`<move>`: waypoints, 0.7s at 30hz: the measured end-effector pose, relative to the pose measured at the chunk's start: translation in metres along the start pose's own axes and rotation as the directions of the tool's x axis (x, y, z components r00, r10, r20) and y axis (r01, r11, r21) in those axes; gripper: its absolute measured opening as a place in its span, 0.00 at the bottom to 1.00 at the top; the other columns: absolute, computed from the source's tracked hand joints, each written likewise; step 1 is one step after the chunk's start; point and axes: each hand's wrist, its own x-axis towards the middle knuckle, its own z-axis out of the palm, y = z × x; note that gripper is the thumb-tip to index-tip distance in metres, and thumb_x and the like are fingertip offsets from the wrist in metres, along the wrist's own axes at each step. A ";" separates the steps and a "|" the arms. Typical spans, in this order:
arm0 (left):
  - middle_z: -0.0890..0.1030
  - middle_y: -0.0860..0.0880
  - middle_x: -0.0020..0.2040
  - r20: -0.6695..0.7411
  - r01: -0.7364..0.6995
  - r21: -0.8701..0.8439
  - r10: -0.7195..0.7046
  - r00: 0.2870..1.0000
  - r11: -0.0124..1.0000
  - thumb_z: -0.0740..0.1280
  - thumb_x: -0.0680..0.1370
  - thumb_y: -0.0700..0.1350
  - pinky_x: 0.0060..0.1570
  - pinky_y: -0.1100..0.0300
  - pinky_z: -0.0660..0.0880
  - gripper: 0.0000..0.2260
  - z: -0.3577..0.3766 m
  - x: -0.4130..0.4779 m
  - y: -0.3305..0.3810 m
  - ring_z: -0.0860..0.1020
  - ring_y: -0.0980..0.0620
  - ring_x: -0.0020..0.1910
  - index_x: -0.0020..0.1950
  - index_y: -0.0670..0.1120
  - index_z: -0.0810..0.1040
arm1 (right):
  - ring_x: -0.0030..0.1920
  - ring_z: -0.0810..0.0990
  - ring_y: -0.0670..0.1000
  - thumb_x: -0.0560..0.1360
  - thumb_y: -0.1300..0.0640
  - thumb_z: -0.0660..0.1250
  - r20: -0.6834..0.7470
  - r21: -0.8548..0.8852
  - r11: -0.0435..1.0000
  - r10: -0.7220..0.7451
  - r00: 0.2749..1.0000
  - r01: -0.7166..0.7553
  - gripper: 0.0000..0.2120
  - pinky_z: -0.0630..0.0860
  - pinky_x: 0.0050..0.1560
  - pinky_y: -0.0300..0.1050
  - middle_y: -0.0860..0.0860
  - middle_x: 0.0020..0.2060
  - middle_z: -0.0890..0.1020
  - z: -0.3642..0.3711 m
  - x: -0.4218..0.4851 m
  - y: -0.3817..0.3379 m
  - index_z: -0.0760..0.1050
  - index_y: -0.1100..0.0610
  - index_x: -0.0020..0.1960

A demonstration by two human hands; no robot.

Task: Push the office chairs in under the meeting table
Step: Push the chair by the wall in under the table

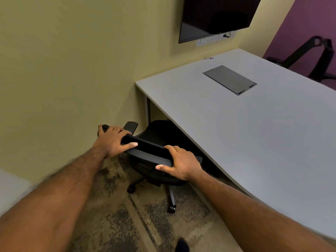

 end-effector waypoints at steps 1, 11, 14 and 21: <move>0.72 0.52 0.71 0.004 0.001 0.003 -0.001 1.000 1.000 0.35 0.66 0.83 0.71 0.24 0.47 0.47 0.000 0.005 -0.002 0.66 0.49 0.73 0.71 0.61 0.71 | 0.66 0.75 0.55 0.68 0.19 0.53 -0.004 0.007 1.000 0.004 1.000 -0.004 0.46 0.74 0.63 0.57 0.51 0.69 0.75 0.000 0.004 0.000 0.59 0.47 0.76; 0.70 0.53 0.73 0.007 0.017 0.013 -0.017 1.000 1.000 0.37 0.67 0.81 0.71 0.26 0.49 0.45 -0.006 0.067 -0.008 0.62 0.51 0.75 0.73 0.60 0.70 | 0.68 0.73 0.53 0.67 0.18 0.51 -0.067 0.057 0.995 0.081 0.994 -0.077 0.46 0.66 0.70 0.61 0.47 0.69 0.75 0.001 0.050 0.019 0.61 0.45 0.75; 0.68 0.53 0.76 0.028 0.018 -0.004 -0.018 0.999 1.000 0.40 0.69 0.81 0.71 0.27 0.48 0.44 -0.007 0.088 -0.010 0.59 0.50 0.78 0.74 0.59 0.68 | 0.68 0.73 0.53 0.68 0.18 0.52 -0.063 0.074 0.993 0.098 0.993 -0.093 0.46 0.67 0.70 0.60 0.48 0.69 0.75 -0.004 0.064 0.025 0.61 0.46 0.76; 0.63 0.52 0.80 0.018 0.013 -0.076 -0.011 1.000 0.997 0.42 0.70 0.80 0.71 0.26 0.40 0.44 -0.007 0.135 -0.018 0.53 0.50 0.81 0.76 0.58 0.66 | 0.69 0.72 0.55 0.71 0.21 0.53 -0.039 0.071 0.991 0.117 0.992 -0.114 0.45 0.69 0.68 0.60 0.51 0.70 0.73 -0.017 0.096 0.032 0.59 0.49 0.78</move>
